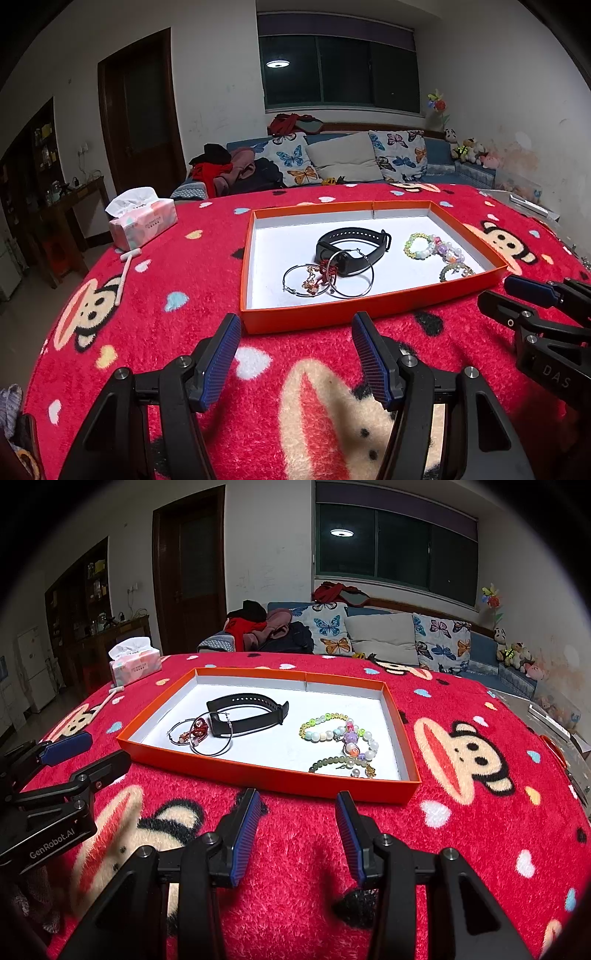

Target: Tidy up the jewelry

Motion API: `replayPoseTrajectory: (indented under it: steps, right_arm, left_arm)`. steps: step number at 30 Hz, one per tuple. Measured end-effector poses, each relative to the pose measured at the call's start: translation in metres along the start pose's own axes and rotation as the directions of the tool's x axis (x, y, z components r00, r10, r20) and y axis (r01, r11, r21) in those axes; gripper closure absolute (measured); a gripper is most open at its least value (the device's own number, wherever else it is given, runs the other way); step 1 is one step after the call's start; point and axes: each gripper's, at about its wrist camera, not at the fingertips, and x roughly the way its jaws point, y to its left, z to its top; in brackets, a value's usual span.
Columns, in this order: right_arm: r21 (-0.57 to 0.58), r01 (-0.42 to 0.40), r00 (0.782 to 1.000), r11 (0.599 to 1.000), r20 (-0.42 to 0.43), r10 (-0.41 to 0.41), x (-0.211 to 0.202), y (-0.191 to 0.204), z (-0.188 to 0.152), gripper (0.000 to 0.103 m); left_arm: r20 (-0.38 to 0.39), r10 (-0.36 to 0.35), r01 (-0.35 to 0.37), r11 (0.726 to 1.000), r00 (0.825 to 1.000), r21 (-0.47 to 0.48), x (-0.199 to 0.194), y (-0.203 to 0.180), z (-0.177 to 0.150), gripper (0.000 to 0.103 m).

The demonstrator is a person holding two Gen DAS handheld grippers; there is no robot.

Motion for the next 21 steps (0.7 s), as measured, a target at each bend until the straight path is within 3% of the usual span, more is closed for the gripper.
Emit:
replayPoseTrajectory:
  steps: [21]
  right_arm:
    - [-0.003, 0.002, 1.0, 1.0, 0.0, -0.002, 0.0006, 0.0013, 0.0001, 0.057]
  left_arm:
    - [-0.009, 0.005, -0.005, 1.0, 1.0, 0.0, 0.0007, 0.0002, -0.0002, 0.036]
